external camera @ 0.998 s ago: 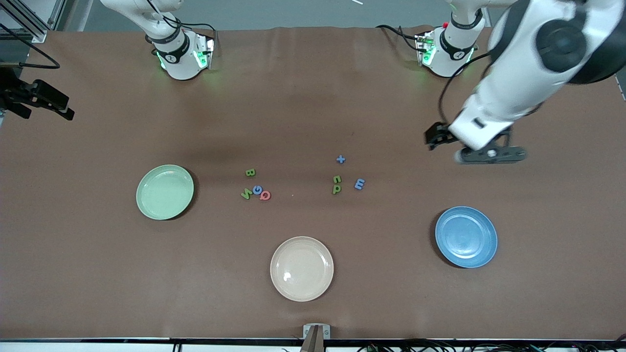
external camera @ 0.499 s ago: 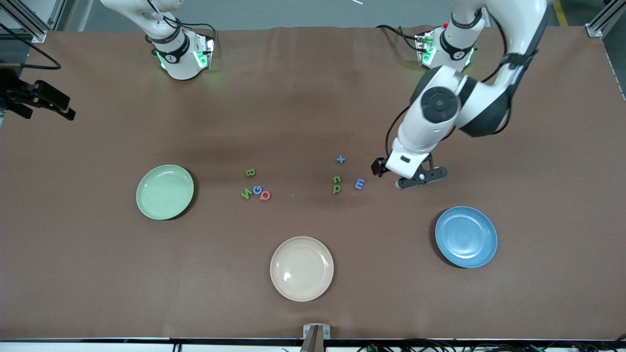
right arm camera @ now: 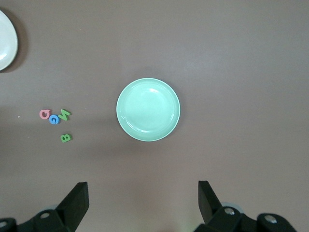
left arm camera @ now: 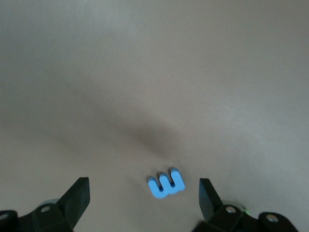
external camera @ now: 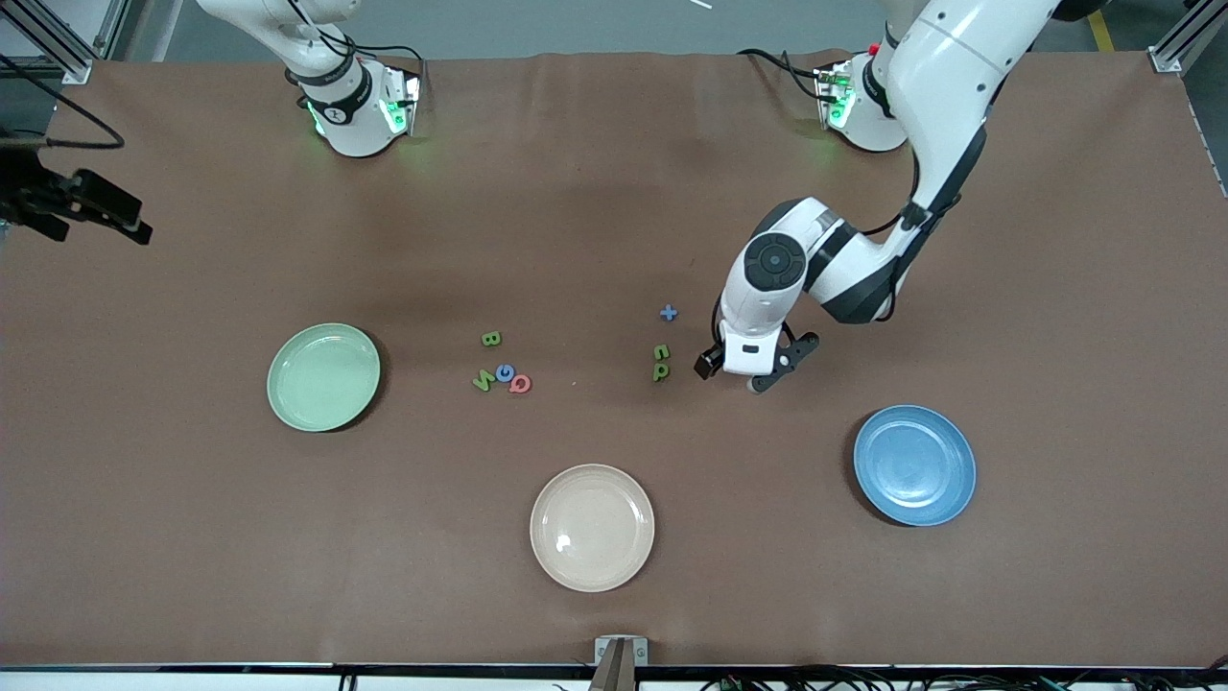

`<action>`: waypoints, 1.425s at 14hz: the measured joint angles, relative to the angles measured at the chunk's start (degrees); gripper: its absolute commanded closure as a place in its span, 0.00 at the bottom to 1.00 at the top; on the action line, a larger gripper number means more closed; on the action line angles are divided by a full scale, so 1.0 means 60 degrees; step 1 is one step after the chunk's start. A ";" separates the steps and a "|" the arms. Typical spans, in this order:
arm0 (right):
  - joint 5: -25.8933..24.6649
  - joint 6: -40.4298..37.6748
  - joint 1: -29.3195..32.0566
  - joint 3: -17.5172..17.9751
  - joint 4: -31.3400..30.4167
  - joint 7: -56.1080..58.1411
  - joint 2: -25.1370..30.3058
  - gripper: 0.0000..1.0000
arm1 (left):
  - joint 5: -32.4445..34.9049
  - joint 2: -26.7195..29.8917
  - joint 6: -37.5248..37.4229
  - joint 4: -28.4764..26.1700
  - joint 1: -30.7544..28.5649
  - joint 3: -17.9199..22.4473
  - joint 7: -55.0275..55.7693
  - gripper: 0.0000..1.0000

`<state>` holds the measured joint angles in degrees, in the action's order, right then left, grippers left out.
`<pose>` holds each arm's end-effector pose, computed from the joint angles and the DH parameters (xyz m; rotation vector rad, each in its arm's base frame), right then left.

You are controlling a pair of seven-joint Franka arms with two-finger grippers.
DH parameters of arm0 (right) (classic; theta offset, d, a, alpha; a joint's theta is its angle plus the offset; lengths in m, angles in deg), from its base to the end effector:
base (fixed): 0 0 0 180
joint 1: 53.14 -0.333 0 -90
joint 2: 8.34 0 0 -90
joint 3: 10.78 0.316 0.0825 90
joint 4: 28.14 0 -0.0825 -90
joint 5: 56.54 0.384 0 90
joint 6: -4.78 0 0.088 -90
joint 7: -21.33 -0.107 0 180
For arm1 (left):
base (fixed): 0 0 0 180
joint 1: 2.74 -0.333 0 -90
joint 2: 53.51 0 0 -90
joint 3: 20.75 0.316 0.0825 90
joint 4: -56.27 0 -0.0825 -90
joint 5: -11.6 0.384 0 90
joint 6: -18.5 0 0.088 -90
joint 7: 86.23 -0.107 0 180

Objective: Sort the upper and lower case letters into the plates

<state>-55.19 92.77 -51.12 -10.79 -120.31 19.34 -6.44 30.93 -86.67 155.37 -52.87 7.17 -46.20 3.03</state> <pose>0.5398 -0.0165 0.6219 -3.1155 0.1088 0.0620 0.5197 -0.3499 0.2157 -2.9132 -1.1476 0.0297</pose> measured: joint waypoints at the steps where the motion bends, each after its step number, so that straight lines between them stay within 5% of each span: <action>1: 0.0000 0.0174 0.0002 -0.0002 -0.0019 0.0000 -0.0371 0.00 | 0.0229 -0.0165 0.0052 0.0029 0.0085 -0.0001 0.0634 0.04; 5: 0.0010 0.0829 -0.0058 0.0009 -0.0027 -0.0216 -0.1774 0.00 | 0.0890 -0.0578 0.0138 0.0295 0.0481 -0.0004 0.2743 0.12; 13: 0.0687 0.4156 -0.1710 0.0142 -0.1700 -0.5721 -0.2557 0.00 | 0.1140 -0.1060 0.0666 0.0468 0.0530 0.0038 0.3652 0.27; 20: 0.1076 0.7246 -0.3254 0.0153 -0.2827 -0.6860 -0.4102 0.03 | 0.1273 -0.1132 0.0678 0.0609 0.0485 0.0087 0.3654 0.96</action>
<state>-48.73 136.25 -70.65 -9.88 -137.27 -21.82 -31.05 38.57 -93.46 159.44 -49.21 10.08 -45.68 24.95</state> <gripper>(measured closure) 0.022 0.604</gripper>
